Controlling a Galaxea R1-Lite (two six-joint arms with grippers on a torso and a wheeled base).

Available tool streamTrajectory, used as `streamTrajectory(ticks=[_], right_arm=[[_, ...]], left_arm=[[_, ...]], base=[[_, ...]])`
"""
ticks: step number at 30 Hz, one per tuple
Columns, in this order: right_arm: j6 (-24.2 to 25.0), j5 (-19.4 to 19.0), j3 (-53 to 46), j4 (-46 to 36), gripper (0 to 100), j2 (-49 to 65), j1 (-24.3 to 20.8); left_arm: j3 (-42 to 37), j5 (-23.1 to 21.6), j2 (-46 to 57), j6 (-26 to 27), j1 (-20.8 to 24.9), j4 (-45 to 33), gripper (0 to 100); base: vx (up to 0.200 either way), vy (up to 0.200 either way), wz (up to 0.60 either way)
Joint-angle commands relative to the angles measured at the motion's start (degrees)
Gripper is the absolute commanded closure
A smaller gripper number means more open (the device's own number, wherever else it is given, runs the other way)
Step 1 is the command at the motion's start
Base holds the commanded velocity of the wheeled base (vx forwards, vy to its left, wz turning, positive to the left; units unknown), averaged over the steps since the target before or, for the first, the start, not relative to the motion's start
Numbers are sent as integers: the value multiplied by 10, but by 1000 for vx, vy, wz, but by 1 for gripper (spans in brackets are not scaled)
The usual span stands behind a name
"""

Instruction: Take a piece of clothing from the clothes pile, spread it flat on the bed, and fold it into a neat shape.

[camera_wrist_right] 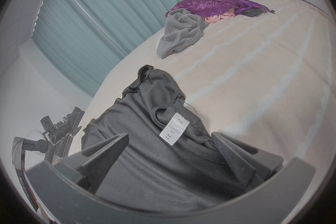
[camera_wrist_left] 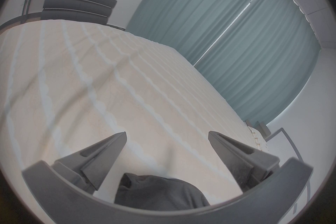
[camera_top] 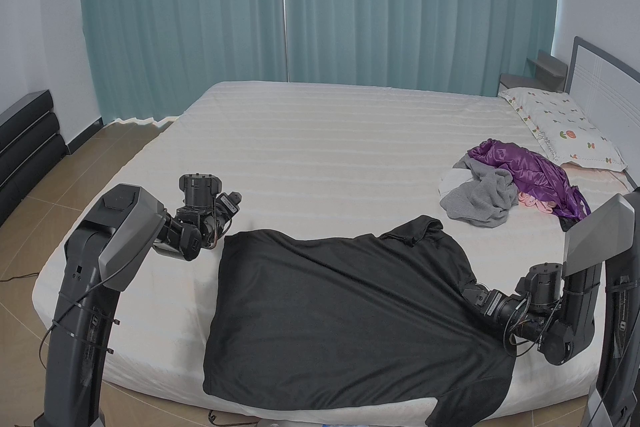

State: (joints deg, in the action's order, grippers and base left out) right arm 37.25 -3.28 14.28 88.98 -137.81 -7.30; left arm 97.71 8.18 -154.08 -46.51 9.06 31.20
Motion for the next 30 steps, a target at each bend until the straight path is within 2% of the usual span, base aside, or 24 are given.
streamTrajectory(ticks=[1, 15, 16, 25, 30], right_arm=[[0, -1, 1, 8, 0, -3, 1], [0, -1, 2, 8, 0, -4, 4], [0, -1, 2, 8, 0, -4, 4], [1, 0, 44, 8, 0, 0, 11], [-3, 4, 120, -1, 0, -15, 19]], left_arm=[[-1, -3, -6, 0, -6, -5, 0], [-11, -28, -11, 5, 3, -69, 0], [-11, -32, -11, 5, 4, -71, 100], [24, -24, -24, 4, 1, -59, 100], [53, 22, -25, -18, -9, -26, 100]], base=[[0, 0, 0], [0, 0, 0], [0, 0, 0], [0, 0, 0], [0, 0, 0]])
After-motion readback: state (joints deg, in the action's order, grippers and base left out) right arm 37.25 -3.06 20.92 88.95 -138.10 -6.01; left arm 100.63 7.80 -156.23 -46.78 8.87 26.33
